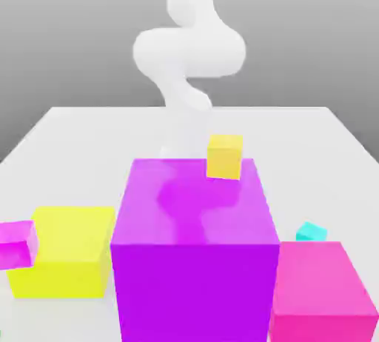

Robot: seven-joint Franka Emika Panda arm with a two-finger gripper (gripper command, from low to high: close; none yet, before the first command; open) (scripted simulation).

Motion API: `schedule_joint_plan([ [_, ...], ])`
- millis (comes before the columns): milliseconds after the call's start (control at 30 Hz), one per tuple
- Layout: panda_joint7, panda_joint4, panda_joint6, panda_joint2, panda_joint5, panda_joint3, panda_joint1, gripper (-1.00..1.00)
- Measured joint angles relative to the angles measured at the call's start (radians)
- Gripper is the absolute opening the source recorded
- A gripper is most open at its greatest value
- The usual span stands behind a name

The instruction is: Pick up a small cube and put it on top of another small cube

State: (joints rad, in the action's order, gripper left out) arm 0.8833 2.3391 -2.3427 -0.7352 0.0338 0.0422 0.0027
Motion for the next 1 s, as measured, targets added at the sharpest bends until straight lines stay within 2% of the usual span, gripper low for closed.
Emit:
schedule_joint_plan([
  [367, 0.398, 0.172, -0.186, 0.277, 0.111, 0.232, 0.017, 0.00],
  [667, 0.779, 0.312, -0.341, 0.505, 0.118, 0.443, 0.031, 0.00],
  [867, 1.116, 0.408, -0.449, 0.675, 0.007, 0.562, 0.041, 0.00],
  [933, 1.257, 0.439, -0.482, 0.737, -0.070, 0.565, 0.075, 0.00],
  [1000, 1.394, 0.456, -0.521, 0.804, -0.175, 0.517, 0.121, 0.00],
])
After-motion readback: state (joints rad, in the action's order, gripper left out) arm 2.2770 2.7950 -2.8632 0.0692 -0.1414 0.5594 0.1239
